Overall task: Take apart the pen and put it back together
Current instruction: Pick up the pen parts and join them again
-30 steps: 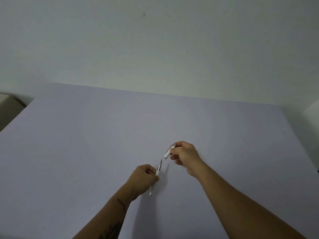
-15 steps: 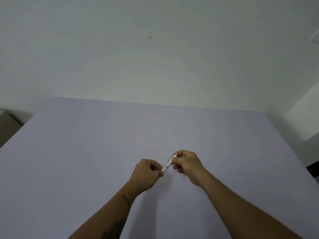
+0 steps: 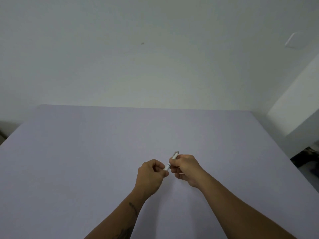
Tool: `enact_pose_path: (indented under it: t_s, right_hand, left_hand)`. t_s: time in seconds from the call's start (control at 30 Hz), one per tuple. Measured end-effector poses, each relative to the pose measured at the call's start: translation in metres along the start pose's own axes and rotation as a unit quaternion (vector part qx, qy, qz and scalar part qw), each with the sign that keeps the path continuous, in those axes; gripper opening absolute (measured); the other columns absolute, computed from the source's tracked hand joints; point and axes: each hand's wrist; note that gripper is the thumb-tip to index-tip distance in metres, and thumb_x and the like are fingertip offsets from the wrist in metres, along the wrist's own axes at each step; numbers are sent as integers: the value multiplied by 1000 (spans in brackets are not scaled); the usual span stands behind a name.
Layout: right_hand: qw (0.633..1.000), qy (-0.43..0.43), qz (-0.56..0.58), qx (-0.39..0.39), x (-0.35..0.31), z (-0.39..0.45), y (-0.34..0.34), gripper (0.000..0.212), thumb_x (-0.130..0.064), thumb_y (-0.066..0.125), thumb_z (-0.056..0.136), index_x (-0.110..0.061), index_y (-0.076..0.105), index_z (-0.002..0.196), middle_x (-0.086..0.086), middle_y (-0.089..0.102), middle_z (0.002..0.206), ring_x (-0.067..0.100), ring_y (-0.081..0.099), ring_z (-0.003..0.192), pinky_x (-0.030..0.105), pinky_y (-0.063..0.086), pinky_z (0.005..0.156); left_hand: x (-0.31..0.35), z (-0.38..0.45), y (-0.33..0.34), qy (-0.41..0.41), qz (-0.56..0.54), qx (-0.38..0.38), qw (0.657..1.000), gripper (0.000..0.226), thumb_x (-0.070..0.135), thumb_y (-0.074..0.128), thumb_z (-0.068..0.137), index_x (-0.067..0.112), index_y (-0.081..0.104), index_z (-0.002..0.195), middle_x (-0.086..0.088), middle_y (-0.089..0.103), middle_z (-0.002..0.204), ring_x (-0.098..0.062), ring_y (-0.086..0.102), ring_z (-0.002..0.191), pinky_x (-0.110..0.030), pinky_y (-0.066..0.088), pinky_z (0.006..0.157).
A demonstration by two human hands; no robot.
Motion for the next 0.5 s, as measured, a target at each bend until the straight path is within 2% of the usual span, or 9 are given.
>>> enact_pose_path:
  t_s: [0.13, 0.27, 0.3, 0.37, 0.5]
  right_hand:
    - [999, -27, -18, 33, 4, -1, -1, 15, -6, 63, 91, -7, 71, 103, 17, 75, 96, 20, 69, 74, 28, 57, 61]
    - [986, -105, -79, 99, 16, 4, -9, 37, -5, 59, 93, -26, 52, 123, 14, 70, 96, 22, 73, 78, 27, 59, 60]
    - [981, -121, -102, 113, 21, 6, -13, 39, -6, 60, 93, -27, 49, 125, 13, 69, 93, 23, 73, 78, 29, 60, 62]
    - [963, -148, -175, 139, 31, 12, -22, 40, -7, 60, 92, -27, 48, 124, 9, 68, 83, 22, 69, 73, 35, 61, 66]
    - [922, -160, -322, 145, 54, 17, -37, 42, -6, 53, 85, -29, 52, 121, -2, 55, 71, 18, 56, 64, 33, 49, 62]
  left_hand:
    - [0, -4, 10, 35, -7, -6, 999, 5, 17, 73, 83, 17, 69, 84, 3, 65, 71, -9, 54, 57, -19, 46, 54]
    - [-7, -7, 16, 63, 26, 9, 998, 11, 14, 60, 92, 17, 67, 84, 4, 66, 77, -9, 60, 63, -13, 48, 55]
    - [-12, -7, 17, 73, 45, 15, 996, 11, 15, 58, 92, 19, 66, 85, 6, 66, 81, -9, 61, 67, -15, 51, 59]
    - [-25, -7, 20, 97, 121, 21, 988, 11, 20, 56, 92, 23, 65, 99, 10, 65, 99, -12, 63, 88, -20, 52, 75]
    - [-58, -5, 25, 115, 326, -28, 938, 46, 32, 42, 95, 21, 43, 140, 5, 43, 144, -17, 46, 128, -30, 40, 106]
Point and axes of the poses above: each hand's wrist, its own z-axis towards the middle knuckle, its own y-axis out of the palm, x = y × z
